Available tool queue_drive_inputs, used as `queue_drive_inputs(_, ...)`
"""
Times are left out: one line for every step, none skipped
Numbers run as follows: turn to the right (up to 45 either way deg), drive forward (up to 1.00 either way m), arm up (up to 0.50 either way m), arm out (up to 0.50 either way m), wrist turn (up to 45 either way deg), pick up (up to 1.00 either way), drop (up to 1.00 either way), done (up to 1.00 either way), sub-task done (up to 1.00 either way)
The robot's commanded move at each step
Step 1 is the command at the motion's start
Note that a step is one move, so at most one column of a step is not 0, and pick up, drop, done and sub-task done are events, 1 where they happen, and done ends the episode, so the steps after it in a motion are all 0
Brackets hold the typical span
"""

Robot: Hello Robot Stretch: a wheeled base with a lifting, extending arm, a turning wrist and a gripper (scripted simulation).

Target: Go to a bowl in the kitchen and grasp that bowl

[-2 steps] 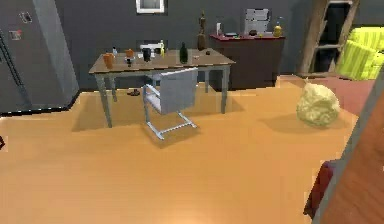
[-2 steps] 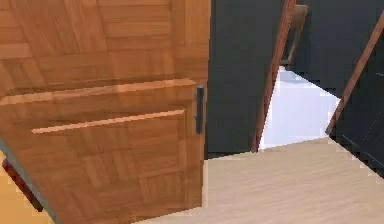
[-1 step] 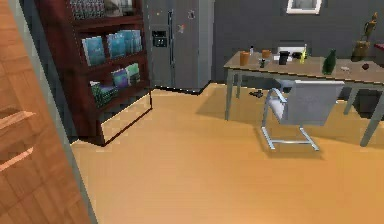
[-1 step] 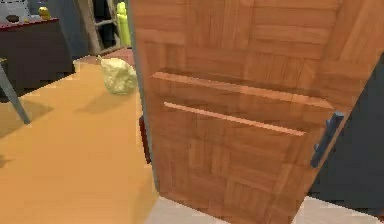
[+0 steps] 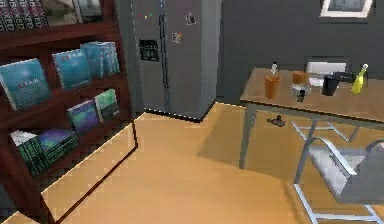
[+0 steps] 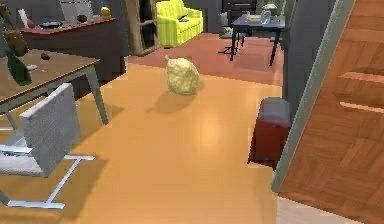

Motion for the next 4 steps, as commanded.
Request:
queue_drive_inputs(6.0, 0.0, 0.0, 0.0, 0.0, 0.0, 0.0, 0.0, 0.0)
queue_drive_inputs(0.0, 0.95, 0.0, 0.0, 0.0, 0.0, 0.0, 0.0, 0.0)
queue_drive_inputs(-42.0, 0.0, 0.0, 0.0, 0.0, 0.0, 0.0, 0.0, 0.0)
queue_drive_inputs(45.0, 0.0, 0.0, 0.0, 0.0, 0.0, 0.0, 0.0, 0.0)
